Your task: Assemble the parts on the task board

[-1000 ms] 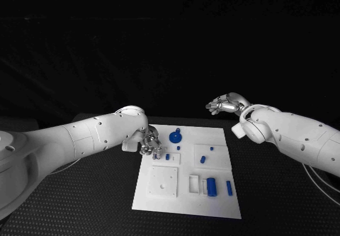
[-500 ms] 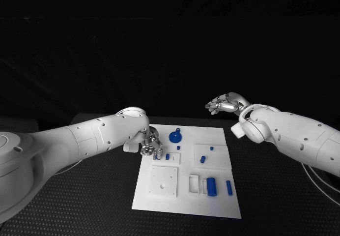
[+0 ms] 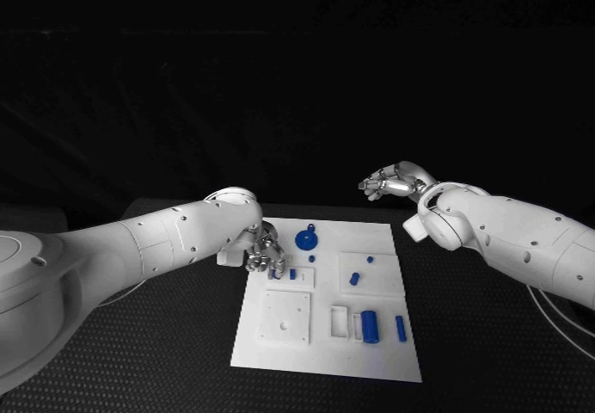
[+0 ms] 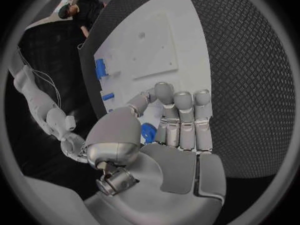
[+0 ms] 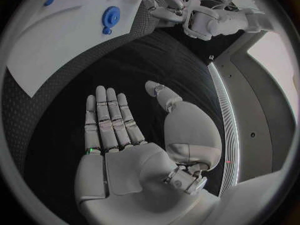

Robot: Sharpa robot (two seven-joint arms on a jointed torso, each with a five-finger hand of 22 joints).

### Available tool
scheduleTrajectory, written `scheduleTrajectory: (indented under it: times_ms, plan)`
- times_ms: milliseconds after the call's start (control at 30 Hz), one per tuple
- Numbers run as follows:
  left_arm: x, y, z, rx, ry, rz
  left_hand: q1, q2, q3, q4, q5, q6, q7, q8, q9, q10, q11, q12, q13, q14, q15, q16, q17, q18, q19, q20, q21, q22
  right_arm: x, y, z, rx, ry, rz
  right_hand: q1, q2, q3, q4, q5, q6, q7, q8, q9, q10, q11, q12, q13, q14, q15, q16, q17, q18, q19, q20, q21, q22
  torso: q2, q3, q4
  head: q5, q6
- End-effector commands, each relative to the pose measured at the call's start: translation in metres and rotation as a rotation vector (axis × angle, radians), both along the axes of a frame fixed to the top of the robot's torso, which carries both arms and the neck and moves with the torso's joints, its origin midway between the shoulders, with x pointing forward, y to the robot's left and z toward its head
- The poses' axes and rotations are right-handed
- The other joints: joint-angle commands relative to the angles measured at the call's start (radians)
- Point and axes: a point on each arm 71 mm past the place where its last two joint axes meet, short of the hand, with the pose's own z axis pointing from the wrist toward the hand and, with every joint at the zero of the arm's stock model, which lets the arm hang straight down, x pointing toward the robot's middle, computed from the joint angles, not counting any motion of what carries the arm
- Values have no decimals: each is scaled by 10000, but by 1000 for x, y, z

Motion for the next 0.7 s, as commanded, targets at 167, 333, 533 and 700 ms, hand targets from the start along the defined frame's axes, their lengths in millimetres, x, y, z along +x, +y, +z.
scheduleTrajectory:
  times_ms: [167, 333, 533, 700]
  plan:
    - [1, 3, -1, 79, 17, -15, 70, 69, 425, -338, 38, 449, -384, 39, 277, 9, -73, 46, 9, 49, -31, 69, 11, 173, 49, -679, 49, 209, 0, 1, 0, 19, 14, 132, -22, 99, -15, -31, 64, -85, 181, 56, -11, 37, 26, -65, -10, 46, 43, -69, 11, 72, 10, 72, -42, 16, 0, -3, 6, -6, 19]
    - [1, 4, 0, 8, -67, 16, 71, 68, 427, -336, 37, 448, -384, 40, 285, 7, -73, 47, 10, 49, -33, 71, 12, 173, 50, -679, 51, 208, 0, 1, 0, 19, 12, 133, -23, 100, -16, -32, 64, -85, 181, 57, -12, 37, 26, -65, -10, 46, 43, -70, 12, 73, 11, 72, -45, 18, -1, -2, 6, -7, 21]
    - [1, 5, 0, 16, -83, 58, 77, 66, 432, -336, 37, 447, -386, 42, 296, 6, -76, 49, 10, 51, -36, 73, 13, 174, 51, -680, 54, 208, 0, 1, 0, 18, 15, 133, -24, 101, -18, -33, 65, -86, 181, 58, -13, 37, 26, -65, -10, 47, 43, -70, 13, 74, 12, 73, -48, 21, 1, -6, 6, -11, 23]
    - [2, 5, 0, -16, -154, 95, 77, 69, 433, -332, 34, 446, -387, 44, 305, 4, -76, 50, 11, 52, -38, 74, 13, 174, 52, -680, 56, 207, 0, 1, 0, 21, 16, 145, -25, 102, -19, -33, 66, -86, 181, 58, -14, 37, 26, -65, -10, 47, 43, -71, 14, 74, 12, 73, -51, 23, -3, -3, 14, -13, 28]
